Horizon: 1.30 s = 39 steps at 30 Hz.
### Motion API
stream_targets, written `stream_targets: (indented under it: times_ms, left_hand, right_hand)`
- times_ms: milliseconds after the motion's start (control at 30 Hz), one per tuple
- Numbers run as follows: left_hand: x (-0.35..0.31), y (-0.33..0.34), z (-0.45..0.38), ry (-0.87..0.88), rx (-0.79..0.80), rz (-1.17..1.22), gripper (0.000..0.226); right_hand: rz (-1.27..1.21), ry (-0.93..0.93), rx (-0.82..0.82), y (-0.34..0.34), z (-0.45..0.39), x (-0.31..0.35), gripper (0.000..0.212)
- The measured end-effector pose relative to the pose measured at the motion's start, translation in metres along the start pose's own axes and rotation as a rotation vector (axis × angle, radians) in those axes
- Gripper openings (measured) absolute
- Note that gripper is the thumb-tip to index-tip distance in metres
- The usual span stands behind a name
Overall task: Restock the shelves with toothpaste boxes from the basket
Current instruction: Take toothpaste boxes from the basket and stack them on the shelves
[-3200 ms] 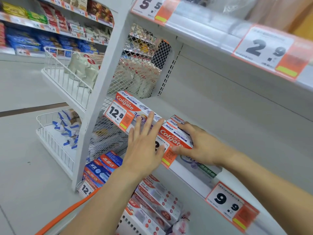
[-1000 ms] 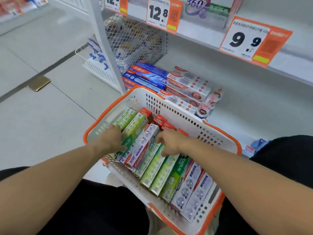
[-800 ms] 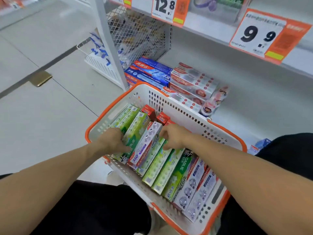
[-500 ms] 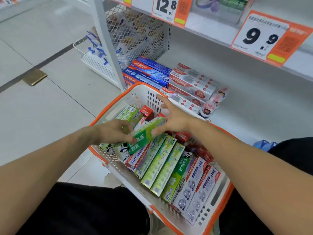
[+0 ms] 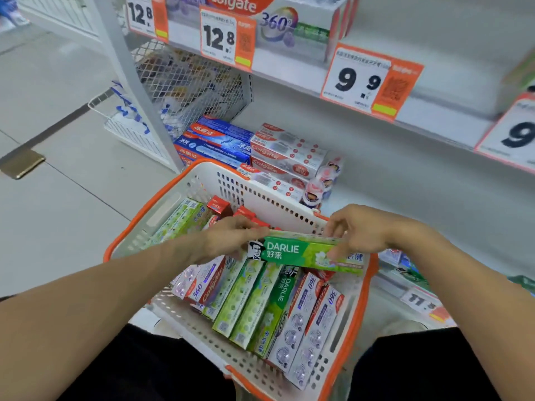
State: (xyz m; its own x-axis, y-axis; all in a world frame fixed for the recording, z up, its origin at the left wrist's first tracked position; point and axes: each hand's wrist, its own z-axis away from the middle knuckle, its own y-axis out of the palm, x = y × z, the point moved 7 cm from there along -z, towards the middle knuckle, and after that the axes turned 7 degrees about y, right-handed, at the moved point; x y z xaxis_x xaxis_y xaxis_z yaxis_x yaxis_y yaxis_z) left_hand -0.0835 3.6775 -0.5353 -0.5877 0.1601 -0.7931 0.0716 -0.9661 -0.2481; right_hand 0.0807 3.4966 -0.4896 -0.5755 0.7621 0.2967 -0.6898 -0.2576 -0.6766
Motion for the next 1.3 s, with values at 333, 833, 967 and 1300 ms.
stream_targets:
  times_ms: [333, 833, 967, 1300]
  left_hand:
    - [0.094, 0.044, 0.002, -0.241, -0.156, -0.680, 0.041]
    - [-0.084, 0.023, 0.037, 0.168, -0.109, 0.604, 0.043]
    - [-0.112, 0.034, 0.053, 0.259, -0.104, 0.566, 0.048]
    - [-0.157, 0.048, 0.077, 0.334, -0.119, 0.613, 0.037]
  right_hand:
    - [-0.127, 0.252, 0.015, 0.009, 0.027, -0.046, 0.043]
    - [-1.114, 0.021, 0.156, -0.005, 0.065, 0.025, 0.034]
    - [-1.131, -0.071, 0.146, -0.007, 0.076, 0.038, 0.047]
    - [-1.031, -0.197, -0.063, -0.048, 0.120, 0.032, 0.072]
